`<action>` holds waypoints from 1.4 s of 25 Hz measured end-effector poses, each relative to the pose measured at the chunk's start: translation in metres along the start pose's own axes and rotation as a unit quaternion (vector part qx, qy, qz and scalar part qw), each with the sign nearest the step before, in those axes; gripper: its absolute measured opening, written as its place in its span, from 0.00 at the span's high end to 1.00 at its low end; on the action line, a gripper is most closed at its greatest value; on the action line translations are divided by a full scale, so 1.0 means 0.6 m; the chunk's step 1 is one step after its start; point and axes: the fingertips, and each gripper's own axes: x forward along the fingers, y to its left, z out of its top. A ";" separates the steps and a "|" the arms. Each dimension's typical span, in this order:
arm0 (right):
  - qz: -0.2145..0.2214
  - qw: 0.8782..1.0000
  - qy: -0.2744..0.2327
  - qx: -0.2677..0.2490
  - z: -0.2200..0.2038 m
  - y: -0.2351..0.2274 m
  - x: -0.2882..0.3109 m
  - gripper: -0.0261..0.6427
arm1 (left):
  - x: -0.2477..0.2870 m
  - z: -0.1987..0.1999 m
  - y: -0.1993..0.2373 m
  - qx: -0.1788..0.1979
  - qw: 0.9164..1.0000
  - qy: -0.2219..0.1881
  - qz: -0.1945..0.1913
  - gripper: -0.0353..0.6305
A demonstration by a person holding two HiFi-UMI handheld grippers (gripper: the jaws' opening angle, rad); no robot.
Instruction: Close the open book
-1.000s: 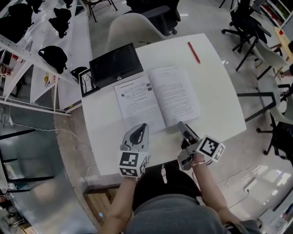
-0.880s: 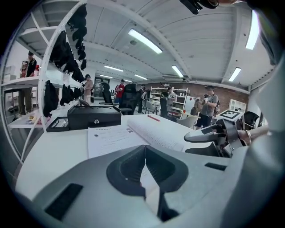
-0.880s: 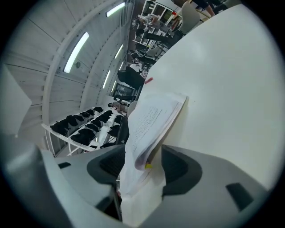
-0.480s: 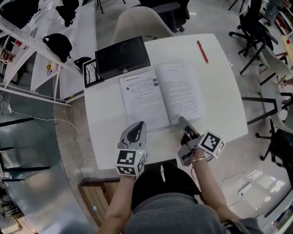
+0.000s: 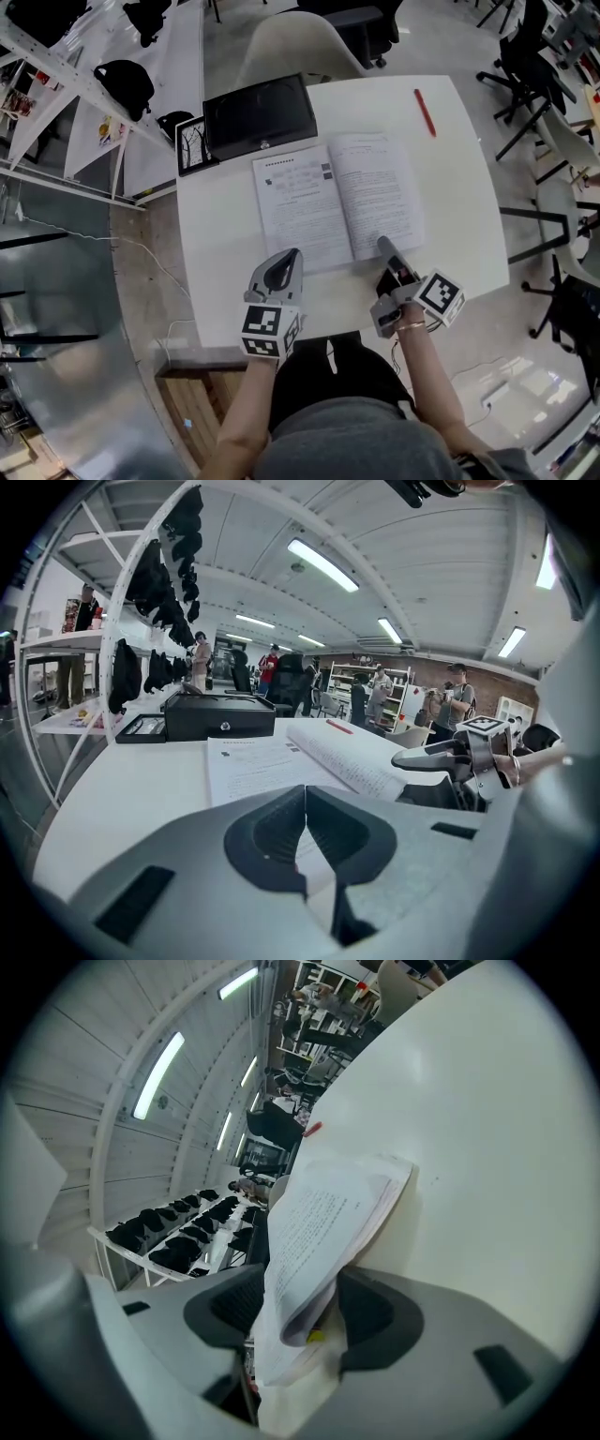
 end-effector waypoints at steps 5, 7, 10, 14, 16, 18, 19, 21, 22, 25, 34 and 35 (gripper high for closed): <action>-0.027 0.999 0.000 -0.036 0.000 -0.003 -0.007 0.72 | 0.008 -0.011 0.008 -0.005 1.000 0.019 0.009 0.94; -0.023 0.999 -0.001 -0.043 0.000 0.004 -0.009 0.77 | 0.011 -0.020 0.013 -0.012 0.999 0.033 0.016 0.94; -0.008 0.999 -0.003 -0.052 0.000 0.015 -0.008 0.84 | 0.013 -0.032 0.017 -0.020 0.998 0.047 0.026 0.94; 0.010 0.998 -0.003 -0.067 -0.002 0.030 -0.008 0.87 | 0.011 -0.035 0.018 -0.022 0.998 0.050 0.031 0.94; 0.012 0.997 -0.002 -0.073 -0.004 0.035 -0.009 0.88 | 0.010 -0.035 0.017 -0.022 0.998 0.050 0.032 0.94; -0.001 0.997 0.000 -0.081 -0.007 0.033 -0.012 0.89 | 0.009 -0.036 0.018 -0.022 0.998 0.049 0.033 0.94; -0.004 0.996 0.002 -0.088 -0.009 0.034 -0.012 0.90 | 0.009 -0.036 0.018 -0.022 0.998 0.049 0.034 0.94; 0.005 0.994 0.006 -0.111 -0.012 0.045 -0.009 0.91 | 0.007 -0.036 0.019 -0.023 0.998 0.048 0.036 0.94; 0.008 0.992 0.009 -0.122 -0.014 0.050 -0.008 0.91 | 0.006 -0.036 0.020 -0.023 0.998 0.048 0.037 0.94; 0.009 0.987 0.014 -0.159 -0.017 0.060 -0.009 0.92 | 0.004 -0.036 0.021 -0.025 0.998 0.047 0.040 0.94; 0.005 0.951 0.029 -0.307 -0.042 0.101 -0.006 0.93 | -0.008 -0.048 0.033 -0.034 0.997 0.051 0.051 0.94; 0.003 0.947 0.031 -0.321 -0.045 0.103 -0.005 0.93 | -0.009 -0.049 0.035 -0.036 0.997 0.051 0.052 0.94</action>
